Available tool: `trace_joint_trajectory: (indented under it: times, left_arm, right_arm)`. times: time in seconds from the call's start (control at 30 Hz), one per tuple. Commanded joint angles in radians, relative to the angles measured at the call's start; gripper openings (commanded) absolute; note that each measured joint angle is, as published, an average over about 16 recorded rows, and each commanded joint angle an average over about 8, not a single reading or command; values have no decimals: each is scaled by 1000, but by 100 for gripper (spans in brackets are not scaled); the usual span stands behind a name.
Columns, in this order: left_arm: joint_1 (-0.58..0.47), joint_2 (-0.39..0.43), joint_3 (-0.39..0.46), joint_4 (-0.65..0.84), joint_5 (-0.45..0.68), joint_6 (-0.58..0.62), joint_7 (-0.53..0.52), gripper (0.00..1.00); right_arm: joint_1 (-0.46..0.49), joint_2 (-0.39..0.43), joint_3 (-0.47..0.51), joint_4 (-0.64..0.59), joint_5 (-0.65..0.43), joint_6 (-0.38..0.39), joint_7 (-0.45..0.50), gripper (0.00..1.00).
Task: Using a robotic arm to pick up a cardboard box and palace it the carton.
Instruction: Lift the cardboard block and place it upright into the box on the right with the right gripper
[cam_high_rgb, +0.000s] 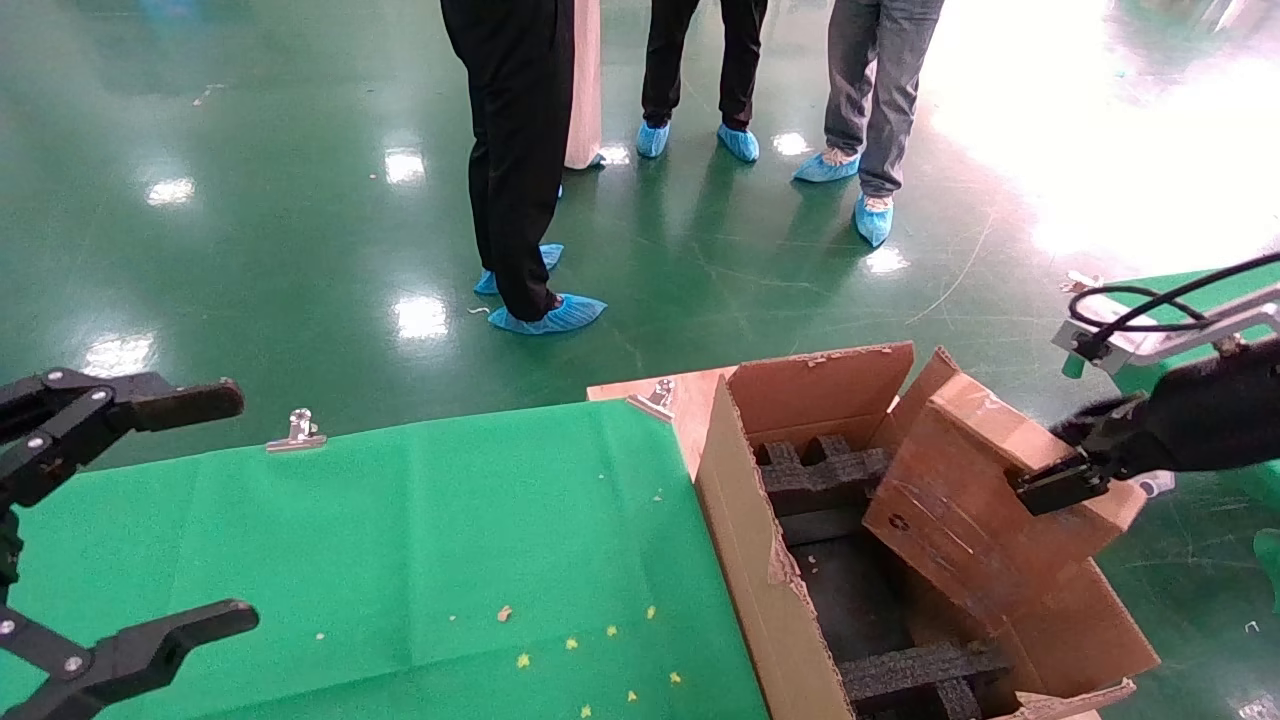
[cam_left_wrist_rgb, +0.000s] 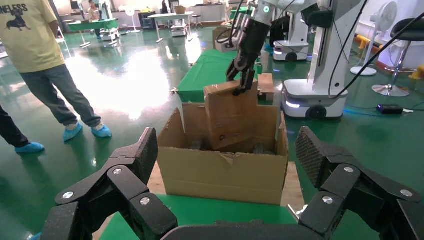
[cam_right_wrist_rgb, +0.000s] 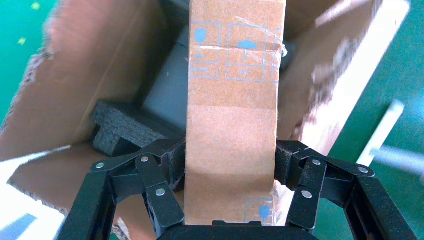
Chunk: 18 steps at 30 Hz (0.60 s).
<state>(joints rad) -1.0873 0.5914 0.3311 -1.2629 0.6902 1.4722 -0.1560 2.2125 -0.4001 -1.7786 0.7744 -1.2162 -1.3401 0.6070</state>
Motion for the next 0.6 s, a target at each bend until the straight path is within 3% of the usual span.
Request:
trace_joint_trajectory:
  times: [0.03,0.33,0.6]
  left_arm:
    - [0,0,0,0,0,0,0,100]
    - [0,0,0,0,0,0,0,100]
    - [0,0,0,0,0,0,0,100]
  right_arm:
    - [-3,16,-11,40,-15,27,105,0]
    - [-14,113,-43,252,-105,170,442,0]
    - [-32,148,-63,363,-180,276,591,0]
